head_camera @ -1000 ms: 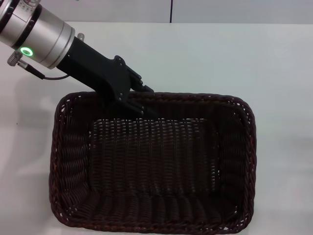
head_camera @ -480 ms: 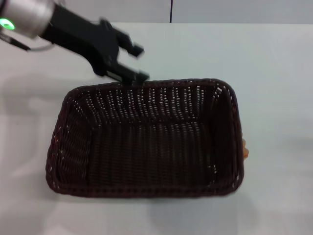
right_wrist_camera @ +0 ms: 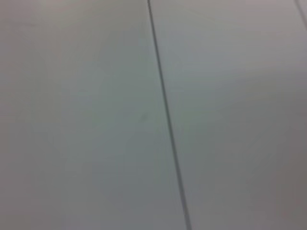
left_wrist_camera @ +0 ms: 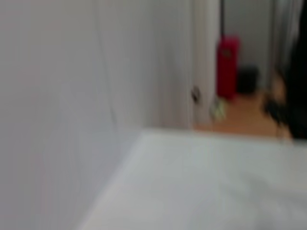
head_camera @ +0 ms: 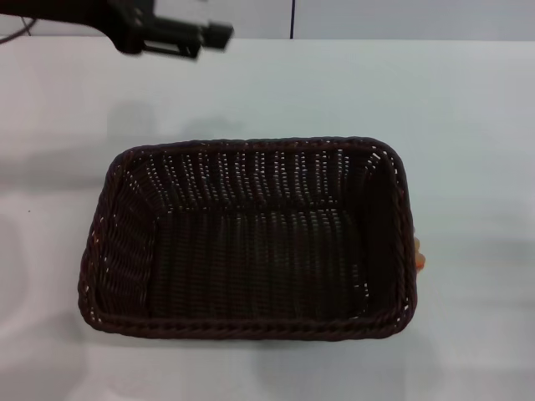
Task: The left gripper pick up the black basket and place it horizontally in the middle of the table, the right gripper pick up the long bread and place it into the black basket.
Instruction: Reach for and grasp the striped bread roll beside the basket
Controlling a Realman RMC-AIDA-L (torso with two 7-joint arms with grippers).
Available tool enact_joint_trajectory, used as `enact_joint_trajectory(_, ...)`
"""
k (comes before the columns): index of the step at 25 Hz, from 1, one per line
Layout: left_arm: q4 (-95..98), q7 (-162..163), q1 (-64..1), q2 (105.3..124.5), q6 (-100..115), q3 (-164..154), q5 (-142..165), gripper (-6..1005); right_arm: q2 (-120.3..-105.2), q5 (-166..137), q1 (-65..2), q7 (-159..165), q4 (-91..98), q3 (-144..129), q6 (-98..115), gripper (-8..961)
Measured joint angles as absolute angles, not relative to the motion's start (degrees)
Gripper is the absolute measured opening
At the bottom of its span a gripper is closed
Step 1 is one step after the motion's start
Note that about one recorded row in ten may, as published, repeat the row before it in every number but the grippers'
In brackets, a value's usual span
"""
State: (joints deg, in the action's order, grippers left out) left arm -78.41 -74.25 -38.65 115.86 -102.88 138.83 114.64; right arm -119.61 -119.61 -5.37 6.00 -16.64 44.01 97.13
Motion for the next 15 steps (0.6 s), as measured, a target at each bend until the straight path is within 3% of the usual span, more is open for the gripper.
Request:
enact_joint_trajectory(7, -74.5, -76.2, -30.4, 117.52, -98.4, 147.4, 100.0, 682, -119.62, -119.3, -1.9, 6.4, -22.4, 35.5, 95.3, 678)
enact_joint_trajectory(9, -71.6, -78.8, -26.2, 117.6, -96.2, 147.5, 93.8, 682, -119.62, -119.3, -1.6, 6.4, -23.5, 33.0, 94.0, 678)
enact_joint_trajectory(15, -70.8, -80.1, -22.7, 117.28, -94.0, 147.6, 90.6, 681, -119.58, -119.3, -2.8, 7.5, -24.7, 26.5, 89.3, 679)
